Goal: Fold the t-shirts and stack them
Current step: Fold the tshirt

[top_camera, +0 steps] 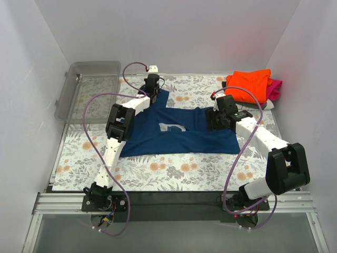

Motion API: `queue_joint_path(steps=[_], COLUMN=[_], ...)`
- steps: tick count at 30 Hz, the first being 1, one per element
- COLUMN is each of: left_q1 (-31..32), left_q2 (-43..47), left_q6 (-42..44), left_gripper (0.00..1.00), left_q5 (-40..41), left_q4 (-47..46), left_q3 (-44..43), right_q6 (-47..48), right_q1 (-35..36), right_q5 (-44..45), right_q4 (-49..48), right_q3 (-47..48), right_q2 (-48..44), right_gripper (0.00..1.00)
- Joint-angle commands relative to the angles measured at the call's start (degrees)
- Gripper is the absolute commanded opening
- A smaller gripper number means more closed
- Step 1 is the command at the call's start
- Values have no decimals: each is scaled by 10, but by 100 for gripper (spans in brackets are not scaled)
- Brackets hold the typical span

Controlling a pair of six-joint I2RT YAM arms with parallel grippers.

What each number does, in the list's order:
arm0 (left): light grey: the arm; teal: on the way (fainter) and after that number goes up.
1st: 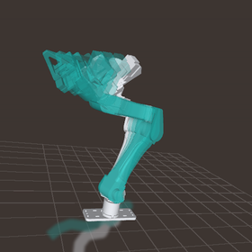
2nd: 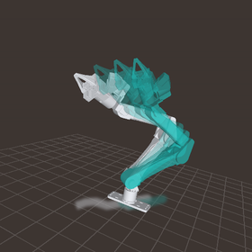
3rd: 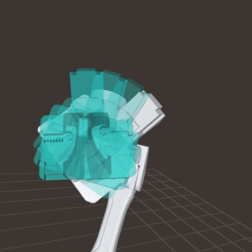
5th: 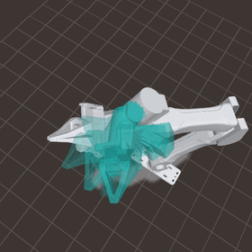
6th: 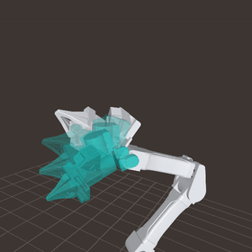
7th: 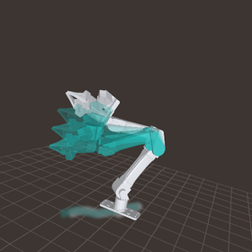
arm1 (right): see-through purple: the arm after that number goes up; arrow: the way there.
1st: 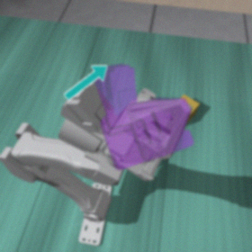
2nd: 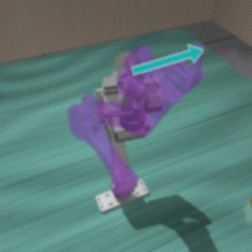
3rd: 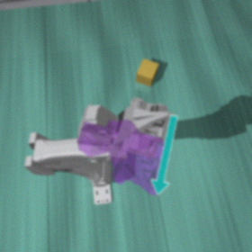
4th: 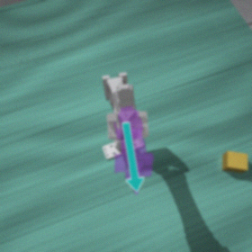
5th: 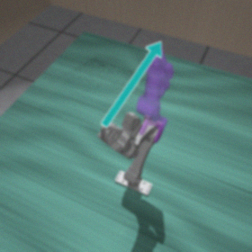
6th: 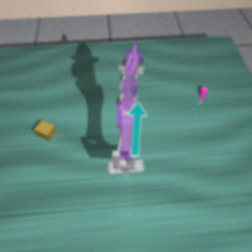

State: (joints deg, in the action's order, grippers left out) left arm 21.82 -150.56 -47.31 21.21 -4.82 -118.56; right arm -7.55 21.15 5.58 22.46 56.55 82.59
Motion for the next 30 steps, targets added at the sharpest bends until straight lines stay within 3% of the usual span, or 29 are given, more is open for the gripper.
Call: queue_joint_path(steps=[1,9,24,30], left_q1=[-2,-3,-47,-53], left_q2=[40,118,207,229], left_q6=[6,-15,-34,-35], left_gripper=[0,0,0,0], left_q5=[14,-4,-15,-35], left_q4=[46,-2,-63,-70], left_q3=[26,103,226,237], right_q6=[-5,-4,-17,-23], right_q1=[5,3,-24,-54], right_q5=[-2,43,88,101], right_q4=[-15,-20,-18,-16], right_q3=[7,33,248,312], right_q2=[-5,30,231,300], right_gripper=[58,59,60,60])
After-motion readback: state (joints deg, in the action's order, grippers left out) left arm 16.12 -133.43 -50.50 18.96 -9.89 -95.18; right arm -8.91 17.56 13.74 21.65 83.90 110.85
